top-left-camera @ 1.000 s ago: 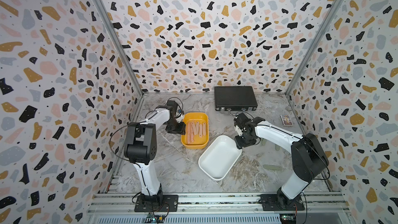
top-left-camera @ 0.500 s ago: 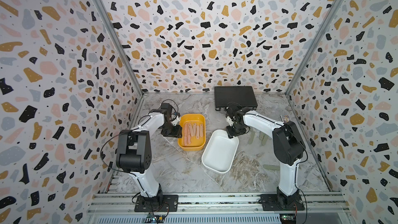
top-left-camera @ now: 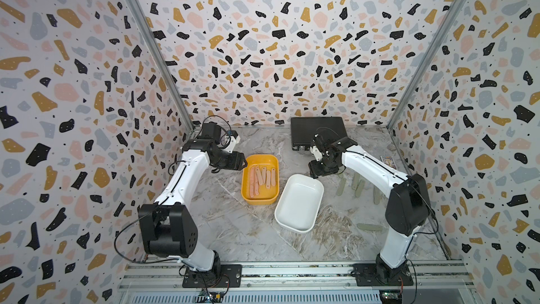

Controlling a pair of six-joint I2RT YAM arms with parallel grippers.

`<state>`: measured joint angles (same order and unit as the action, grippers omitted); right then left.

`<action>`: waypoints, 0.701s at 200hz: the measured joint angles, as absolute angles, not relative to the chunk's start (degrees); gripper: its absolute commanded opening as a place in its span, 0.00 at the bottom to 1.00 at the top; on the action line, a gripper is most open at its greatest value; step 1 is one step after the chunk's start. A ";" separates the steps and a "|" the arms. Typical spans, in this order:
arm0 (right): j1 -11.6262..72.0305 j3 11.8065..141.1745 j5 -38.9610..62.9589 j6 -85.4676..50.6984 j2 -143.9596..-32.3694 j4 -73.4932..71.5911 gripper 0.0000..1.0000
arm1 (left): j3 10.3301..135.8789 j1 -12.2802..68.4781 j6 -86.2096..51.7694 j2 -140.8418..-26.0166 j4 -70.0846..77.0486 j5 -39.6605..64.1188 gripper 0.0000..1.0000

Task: Place the fruit knives into the storage box by color
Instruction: Move the storage box to the center of the board.

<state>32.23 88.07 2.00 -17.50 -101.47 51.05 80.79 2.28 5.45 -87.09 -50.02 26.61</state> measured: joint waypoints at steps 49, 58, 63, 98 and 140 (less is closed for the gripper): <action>33.52 77.21 3.46 -21.65 -95.57 49.82 0.65 | 79.11 2.74 2.68 -81.19 -47.64 39.46 0.77; 34.06 74.94 3.92 -22.65 -95.35 49.19 0.65 | 77.65 3.27 2.31 -80.05 -46.41 41.17 0.77; 34.37 73.63 4.29 -23.22 -95.29 48.80 0.65 | 76.79 3.66 2.09 -79.55 -45.84 41.91 0.78; 36.62 68.12 5.56 -26.22 -95.26 46.41 0.65 | 71.44 7.79 1.67 -78.59 -43.18 45.60 0.79; 37.74 65.52 6.68 -28.21 -95.68 43.29 0.60 | 69.17 10.28 1.63 -78.63 -41.56 47.35 0.81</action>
